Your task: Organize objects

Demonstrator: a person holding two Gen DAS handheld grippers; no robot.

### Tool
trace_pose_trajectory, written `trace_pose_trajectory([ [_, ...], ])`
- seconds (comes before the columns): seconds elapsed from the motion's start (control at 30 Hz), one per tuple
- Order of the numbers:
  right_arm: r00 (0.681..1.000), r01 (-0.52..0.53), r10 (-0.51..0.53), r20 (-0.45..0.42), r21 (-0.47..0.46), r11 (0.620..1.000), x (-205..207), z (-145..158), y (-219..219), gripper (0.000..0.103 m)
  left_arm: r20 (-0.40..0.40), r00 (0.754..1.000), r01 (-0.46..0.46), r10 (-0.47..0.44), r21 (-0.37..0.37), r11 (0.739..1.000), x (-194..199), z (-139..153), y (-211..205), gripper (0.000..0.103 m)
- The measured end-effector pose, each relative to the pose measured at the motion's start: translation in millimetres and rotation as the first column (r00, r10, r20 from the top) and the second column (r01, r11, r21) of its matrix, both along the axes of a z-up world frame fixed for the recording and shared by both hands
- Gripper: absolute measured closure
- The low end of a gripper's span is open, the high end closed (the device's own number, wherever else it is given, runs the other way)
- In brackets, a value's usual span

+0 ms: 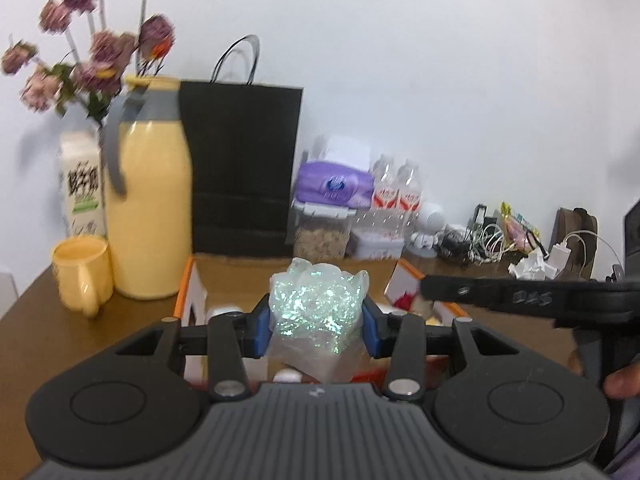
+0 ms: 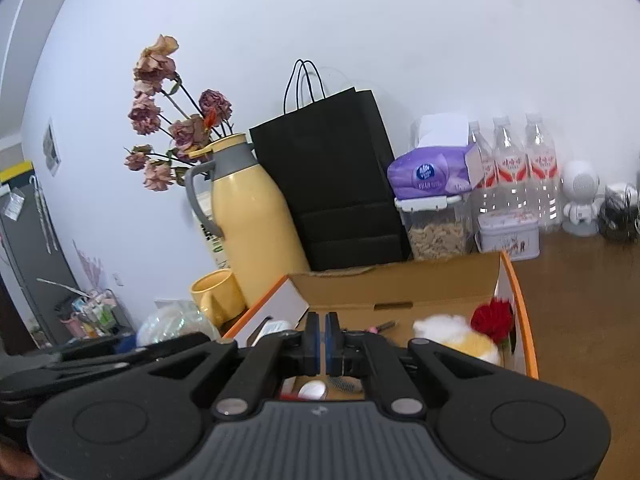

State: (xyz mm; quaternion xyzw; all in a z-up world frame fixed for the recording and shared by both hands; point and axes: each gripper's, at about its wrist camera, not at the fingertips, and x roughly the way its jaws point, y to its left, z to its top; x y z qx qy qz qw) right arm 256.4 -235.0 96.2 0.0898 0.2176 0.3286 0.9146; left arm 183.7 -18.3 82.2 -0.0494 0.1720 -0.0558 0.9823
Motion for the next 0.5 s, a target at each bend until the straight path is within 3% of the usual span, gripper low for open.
trace_pose_trajectory([
  [0.23, 0.998, 0.054, -0.053, 0.036, -0.043, 0.998, 35.0, 5.2, 20.5, 0.101, 0.010, 1.000, -0.019, 0.020, -0.022, 1.000, 43.0, 4.1, -6.5, 0.059],
  [0.37, 0.997, 0.079, -0.077, 0.032, -0.076, 0.994, 51.8, -4.5, 28.7, 0.101, -0.002, 0.998, -0.063, 0.062, -0.047, 0.997, 66.7, -4.8, -2.3, 0.059],
  [0.5, 0.994, 0.106, -0.101, 0.044, -0.119, 0.987, 58.5, -19.9, 32.1, 0.101, -0.045, 0.995, -0.087, 0.086, -0.026, 0.996, 83.5, -20.5, 2.2, 0.059],
])
